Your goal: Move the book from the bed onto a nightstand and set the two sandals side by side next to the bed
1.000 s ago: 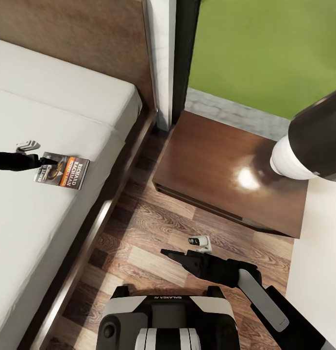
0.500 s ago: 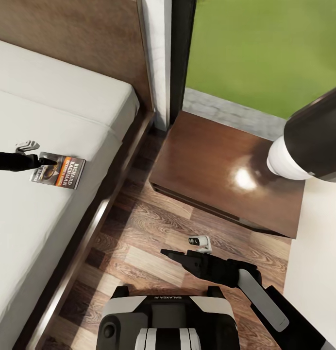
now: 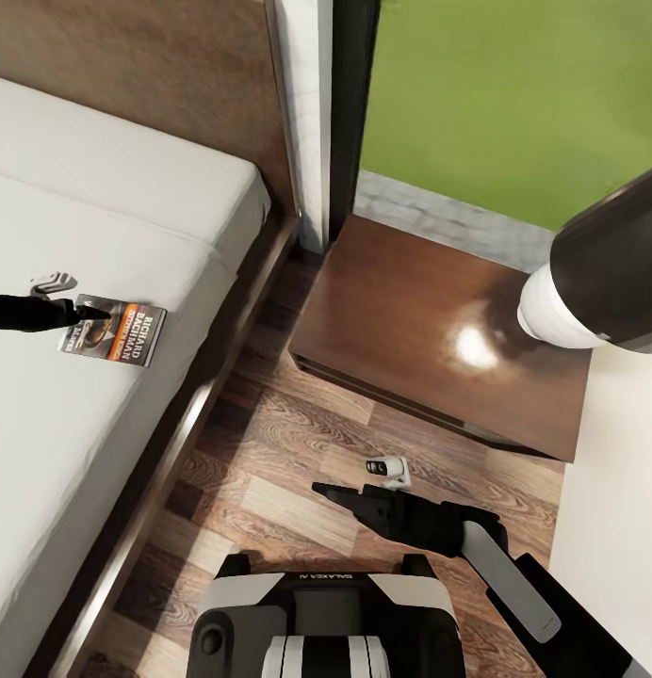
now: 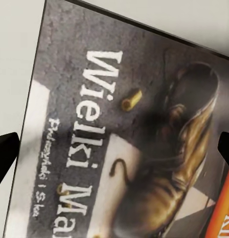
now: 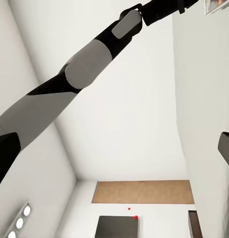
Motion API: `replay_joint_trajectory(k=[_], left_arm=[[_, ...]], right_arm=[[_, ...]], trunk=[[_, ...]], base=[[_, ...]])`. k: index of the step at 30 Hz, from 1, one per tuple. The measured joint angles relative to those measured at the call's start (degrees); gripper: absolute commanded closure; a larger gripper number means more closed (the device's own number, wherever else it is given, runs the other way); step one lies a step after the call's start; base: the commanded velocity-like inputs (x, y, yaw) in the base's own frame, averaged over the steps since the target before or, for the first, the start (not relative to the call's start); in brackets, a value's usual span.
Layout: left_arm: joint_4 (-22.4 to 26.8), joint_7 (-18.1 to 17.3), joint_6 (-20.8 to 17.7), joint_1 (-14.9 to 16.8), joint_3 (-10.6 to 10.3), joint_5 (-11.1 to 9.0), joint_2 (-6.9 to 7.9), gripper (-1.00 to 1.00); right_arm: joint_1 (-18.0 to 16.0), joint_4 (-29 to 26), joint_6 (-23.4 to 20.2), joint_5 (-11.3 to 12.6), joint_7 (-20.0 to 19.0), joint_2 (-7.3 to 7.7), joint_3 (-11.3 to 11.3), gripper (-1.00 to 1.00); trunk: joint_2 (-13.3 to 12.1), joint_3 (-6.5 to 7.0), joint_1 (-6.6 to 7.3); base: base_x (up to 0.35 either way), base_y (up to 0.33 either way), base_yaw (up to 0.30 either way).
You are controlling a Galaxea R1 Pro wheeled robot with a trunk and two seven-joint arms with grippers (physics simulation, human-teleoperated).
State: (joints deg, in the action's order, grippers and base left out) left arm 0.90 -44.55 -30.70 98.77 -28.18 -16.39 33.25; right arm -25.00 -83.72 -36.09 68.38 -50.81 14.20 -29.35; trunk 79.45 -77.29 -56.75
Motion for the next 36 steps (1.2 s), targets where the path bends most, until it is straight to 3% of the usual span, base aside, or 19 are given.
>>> replay_joint_trajectory(k=[12,36], left_arm=[[0.0,-0.3,0.0,0.0,0.0,0.2,0.07,-1.00],[0.3,-0.5,-0.2,0.0,0.4,-0.1,2.12,-1.00]], right_arm=[[0.0,0.0,0.0,0.0,0.0,0.00,0.0,-1.00],[0.0,0.3,0.0,-0.1,0.0,0.00,-0.1,-1.00]], trunk=[[0.0,0.00,0.00],[0.0,0.00,0.00]], base=[[0.000,0.000,0.000],[0.000,0.000,0.000]])
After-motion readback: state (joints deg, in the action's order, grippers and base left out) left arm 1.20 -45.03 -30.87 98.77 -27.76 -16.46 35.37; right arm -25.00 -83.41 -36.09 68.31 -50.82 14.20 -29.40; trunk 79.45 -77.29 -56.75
